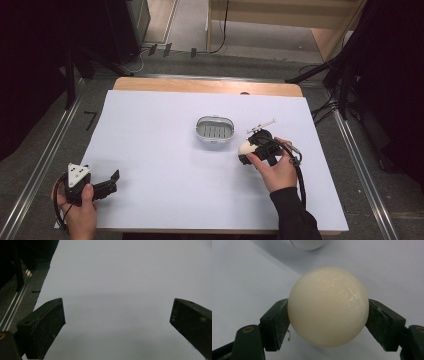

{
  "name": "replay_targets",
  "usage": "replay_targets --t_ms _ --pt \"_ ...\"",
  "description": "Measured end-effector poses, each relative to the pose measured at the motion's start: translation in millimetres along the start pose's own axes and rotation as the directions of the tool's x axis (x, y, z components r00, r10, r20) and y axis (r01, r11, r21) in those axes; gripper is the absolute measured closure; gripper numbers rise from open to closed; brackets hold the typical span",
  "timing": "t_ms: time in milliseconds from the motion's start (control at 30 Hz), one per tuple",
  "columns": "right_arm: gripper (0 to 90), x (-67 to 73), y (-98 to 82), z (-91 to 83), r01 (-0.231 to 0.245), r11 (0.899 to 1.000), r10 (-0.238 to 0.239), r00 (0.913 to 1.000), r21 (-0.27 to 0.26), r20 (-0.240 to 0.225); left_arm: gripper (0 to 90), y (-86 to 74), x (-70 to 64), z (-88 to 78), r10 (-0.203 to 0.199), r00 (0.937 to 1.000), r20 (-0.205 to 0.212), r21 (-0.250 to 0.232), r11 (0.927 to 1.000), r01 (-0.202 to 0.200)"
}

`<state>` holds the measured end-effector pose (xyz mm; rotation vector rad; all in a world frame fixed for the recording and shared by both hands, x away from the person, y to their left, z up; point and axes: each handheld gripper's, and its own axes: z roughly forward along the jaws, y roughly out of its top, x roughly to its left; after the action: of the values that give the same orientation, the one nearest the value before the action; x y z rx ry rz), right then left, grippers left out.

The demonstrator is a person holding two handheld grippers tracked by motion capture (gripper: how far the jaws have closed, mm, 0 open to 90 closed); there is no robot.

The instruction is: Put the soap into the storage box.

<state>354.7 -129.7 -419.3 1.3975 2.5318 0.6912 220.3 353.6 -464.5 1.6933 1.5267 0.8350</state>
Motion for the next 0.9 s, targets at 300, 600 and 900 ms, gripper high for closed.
replay_targets --t_ms 300,600,900 --pt "24.5 -0.8 4.6 -1.8 0.005 1.000 -0.005 1.0000 -0.001 -0.001 0.4 0.0 0.0 0.2 0.002 1.0000 0.000 0.000 1.0000 -0.002" --pt "24.5 1.2 15.3 -6.3 0.018 1.000 -0.018 0.9998 -0.012 0.000 0.4 0.1 -0.1 0.2 0.003 1.0000 0.000 0.001 1.0000 -0.003" --pt "24.5 3.4 28.4 -11.7 0.031 0.999 -0.031 0.9995 -0.019 0.004 0.4 0.0 0.2 0.2 0.002 1.0000 0.001 0.000 1.0000 -0.002"
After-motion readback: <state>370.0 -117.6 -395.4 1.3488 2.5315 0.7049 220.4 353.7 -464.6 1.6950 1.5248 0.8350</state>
